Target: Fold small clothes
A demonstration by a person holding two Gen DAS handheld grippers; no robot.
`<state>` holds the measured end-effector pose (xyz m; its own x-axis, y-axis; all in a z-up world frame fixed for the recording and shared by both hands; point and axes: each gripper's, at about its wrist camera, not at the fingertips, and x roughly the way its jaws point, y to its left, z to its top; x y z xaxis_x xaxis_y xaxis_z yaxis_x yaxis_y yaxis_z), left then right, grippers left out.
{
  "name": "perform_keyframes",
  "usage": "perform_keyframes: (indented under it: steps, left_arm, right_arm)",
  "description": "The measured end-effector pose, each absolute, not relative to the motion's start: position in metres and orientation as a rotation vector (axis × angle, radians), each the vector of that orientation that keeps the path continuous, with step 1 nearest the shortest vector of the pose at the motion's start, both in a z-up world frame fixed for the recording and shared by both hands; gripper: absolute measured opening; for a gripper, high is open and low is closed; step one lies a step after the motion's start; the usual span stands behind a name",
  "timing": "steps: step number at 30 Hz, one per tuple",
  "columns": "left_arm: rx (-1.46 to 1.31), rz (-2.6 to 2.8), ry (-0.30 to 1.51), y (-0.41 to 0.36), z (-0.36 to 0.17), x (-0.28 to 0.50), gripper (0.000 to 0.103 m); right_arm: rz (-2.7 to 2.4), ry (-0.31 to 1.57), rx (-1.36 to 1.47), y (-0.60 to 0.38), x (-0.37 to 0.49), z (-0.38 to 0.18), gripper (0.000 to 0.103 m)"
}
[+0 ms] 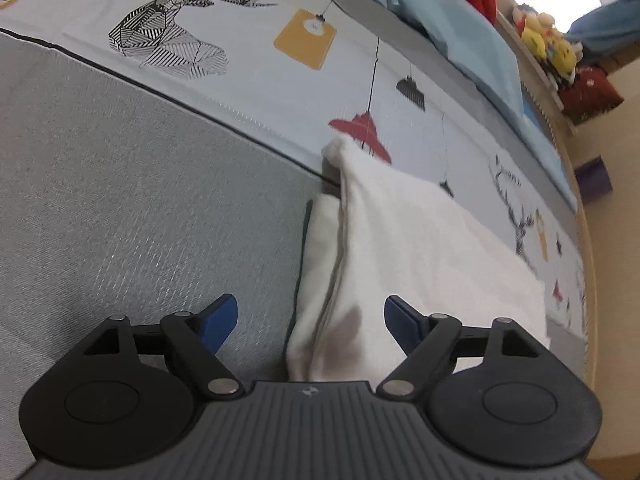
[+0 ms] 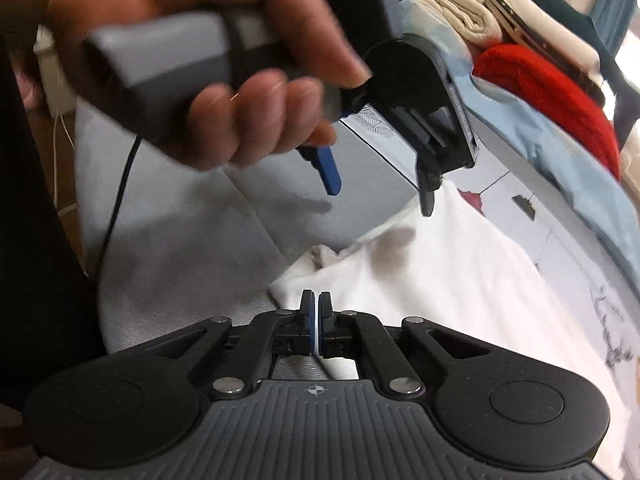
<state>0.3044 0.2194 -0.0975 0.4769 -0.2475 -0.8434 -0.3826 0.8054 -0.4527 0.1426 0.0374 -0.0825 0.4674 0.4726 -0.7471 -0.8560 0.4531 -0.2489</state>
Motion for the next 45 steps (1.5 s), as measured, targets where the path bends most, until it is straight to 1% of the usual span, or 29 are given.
perform_keyframes:
  steps: [4, 5, 6, 8, 11, 15, 16, 17, 19, 28, 30, 31, 32, 33, 34, 35, 38, 42, 45]
  left_arm:
    - [-0.654, 0.084, 1.082, 0.224, -0.094, 0.304, 0.085]
    - [-0.656, 0.087, 1.081, 0.228, -0.093, 0.303, 0.085]
    - [-0.663, 0.09, 1.079, 0.231, -0.093, 0.302, 0.085]
    - [-0.675, 0.098, 1.076, 0.239, -0.094, 0.299, 0.085]
    - [-0.684, 0.109, 1.08, 0.249, -0.096, 0.296, 0.085]
    - [-0.675, 0.098, 1.1, 0.25, -0.1, 0.299, 0.085]
    - [-0.672, 0.086, 1.106, 0.248, -0.101, 0.301, 0.085]
    - [-0.672, 0.068, 1.112, 0.246, -0.103, 0.304, 0.085]
    - [-0.686, 0.025, 1.121, 0.24, -0.107, 0.31, 0.085]
    - [-0.734, -0.112, 1.188, 0.214, -0.133, 0.343, 0.084]
    - [-0.719, -0.123, 1.177, 0.21, -0.134, 0.347, 0.075]
    - [-0.703, -0.117, 1.179, 0.209, -0.134, 0.349, 0.057]
    - [-0.692, -0.111, 1.189, 0.208, -0.135, 0.349, 0.043]
    - [-0.691, -0.104, 1.195, 0.209, -0.135, 0.348, 0.039]
    - [-0.698, -0.094, 1.19, 0.212, -0.135, 0.347, 0.027]
    - [-0.706, -0.091, 1.18, 0.215, -0.132, 0.345, 0.02]
    - [-0.723, -0.067, 1.114, 0.228, -0.112, 0.332, 0.016]
    - [-0.75, -0.025, 0.994, 0.254, -0.072, 0.302, 0.014]
    - [-0.821, 0.004, 0.93, 0.271, -0.054, 0.28, 0.013]
  right_arm:
    - [0.926, 0.657, -0.725, 0.05, 0.141, -0.095, 0.005]
    - [0.927, 0.666, -0.729, 0.054, 0.142, -0.098, 0.007]
    - [0.927, 0.679, -0.731, 0.056, 0.144, -0.101, 0.01]
    - [0.925, 0.72, -0.757, 0.061, 0.144, -0.111, 0.03]
    - [0.932, 0.686, -0.795, 0.064, 0.139, -0.113, 0.03]
    - [0.925, 0.704, -0.76, 0.062, 0.145, -0.111, 0.029]
    - [0.917, 0.703, -0.756, 0.062, 0.146, -0.111, 0.024]
    - [0.911, 0.703, -0.753, 0.063, 0.147, -0.11, 0.013]
    - [0.907, 0.697, -0.724, 0.062, 0.148, -0.104, 0.009]
    - [0.925, 0.603, -0.516, 0.032, 0.148, -0.058, 0.007]
    - [0.923, 0.603, -0.487, 0.029, 0.151, -0.054, 0.007]
    - [0.924, 0.603, -0.48, 0.029, 0.152, -0.052, 0.007]
    - [0.927, 0.601, -0.473, 0.029, 0.151, -0.05, 0.007]
    - [0.928, 0.599, -0.467, 0.029, 0.151, -0.05, 0.007]
    - [0.929, 0.598, -0.46, 0.031, 0.16, -0.053, 0.007]
    - [0.93, 0.602, -0.445, 0.032, 0.16, -0.051, 0.007]
    - [0.954, 0.598, -0.369, 0.035, 0.162, -0.043, 0.007]
    - [1.013, 0.577, -0.204, 0.036, 0.158, -0.024, 0.007]
    - [1.028, 0.562, -0.097, 0.029, 0.156, -0.01, 0.007]
